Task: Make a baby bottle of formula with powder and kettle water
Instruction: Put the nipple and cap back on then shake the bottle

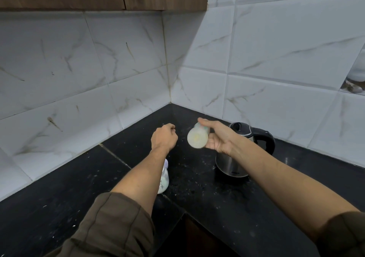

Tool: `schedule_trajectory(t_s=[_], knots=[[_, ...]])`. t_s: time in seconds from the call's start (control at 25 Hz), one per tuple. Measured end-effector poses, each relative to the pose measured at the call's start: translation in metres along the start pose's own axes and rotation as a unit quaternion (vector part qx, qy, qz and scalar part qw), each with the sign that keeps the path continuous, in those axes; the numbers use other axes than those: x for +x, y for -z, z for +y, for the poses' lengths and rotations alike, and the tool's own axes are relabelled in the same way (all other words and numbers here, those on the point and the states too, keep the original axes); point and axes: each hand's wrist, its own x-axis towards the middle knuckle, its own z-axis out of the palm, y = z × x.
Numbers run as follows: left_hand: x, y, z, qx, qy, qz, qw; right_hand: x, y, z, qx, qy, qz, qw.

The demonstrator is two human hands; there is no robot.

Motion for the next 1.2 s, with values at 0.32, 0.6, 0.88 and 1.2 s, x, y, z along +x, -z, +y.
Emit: schedule_trajectory(t_s=[0.32, 0.6, 0.88, 1.2], knots=[[-0.001, -0.001, -0.002, 0.002, 0.003, 0.002, 1.000, -0.001, 0.003, -0.006, -0.023, 0.115, -0.106, 0.987], [0.001, 0.002, -0.008, 0.003, 0.005, -0.001, 1.000, -0.009, 0.005, -0.005, -0.098, 0.168, -0.260, 0.946], [-0.001, 0.004, -0.007, 0.010, 0.002, -0.004, 1.000, -0.012, 0.000, -0.011, -0.054, 0.176, -0.296, 0.937], [0.000, 0.002, 0.000, 0.007, 0.000, -0.011, 1.000, -0.011, -0.007, -0.004, -0.050, 0.184, -0.236, 0.953]])
